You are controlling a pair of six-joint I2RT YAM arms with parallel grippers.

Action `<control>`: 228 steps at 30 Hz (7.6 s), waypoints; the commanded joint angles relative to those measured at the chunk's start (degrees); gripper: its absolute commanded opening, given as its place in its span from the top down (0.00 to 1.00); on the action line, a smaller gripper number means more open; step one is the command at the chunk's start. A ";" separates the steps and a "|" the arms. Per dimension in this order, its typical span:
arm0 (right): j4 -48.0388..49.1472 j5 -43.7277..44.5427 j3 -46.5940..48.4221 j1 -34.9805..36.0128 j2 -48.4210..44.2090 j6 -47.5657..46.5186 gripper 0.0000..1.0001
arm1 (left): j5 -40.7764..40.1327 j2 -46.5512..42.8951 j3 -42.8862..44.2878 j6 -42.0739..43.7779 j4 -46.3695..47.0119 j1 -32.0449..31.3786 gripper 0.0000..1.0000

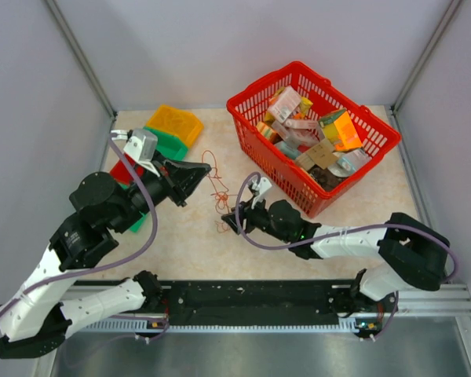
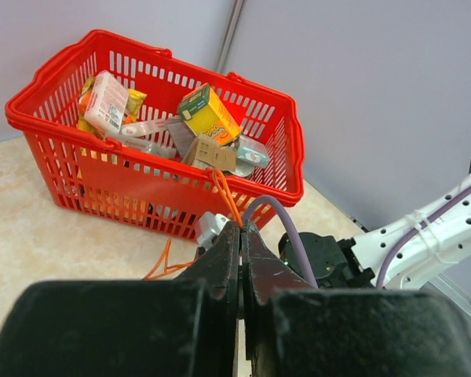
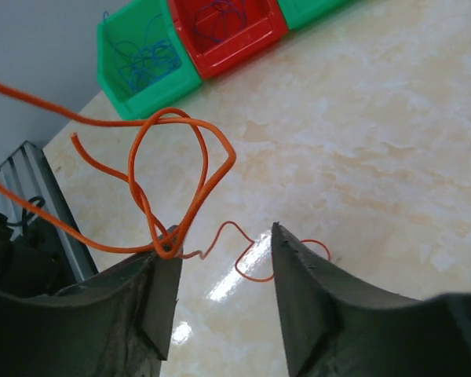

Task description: Untangle the cables

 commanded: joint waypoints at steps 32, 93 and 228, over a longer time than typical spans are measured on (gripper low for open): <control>-59.77 33.90 -26.18 0.49 -84.25 18.38 1.00 | -55.78 -11.92 -14.20 27.11 17.76 0.01 1.00; -47.90 11.22 -12.64 0.40 -55.07 8.36 1.00 | -2.71 10.84 -18.68 2.06 -1.48 1.24 1.00; -78.93 28.63 -5.96 0.49 -87.25 17.58 0.32 | 12.52 52.48 2.73 -43.46 4.16 58.45 1.00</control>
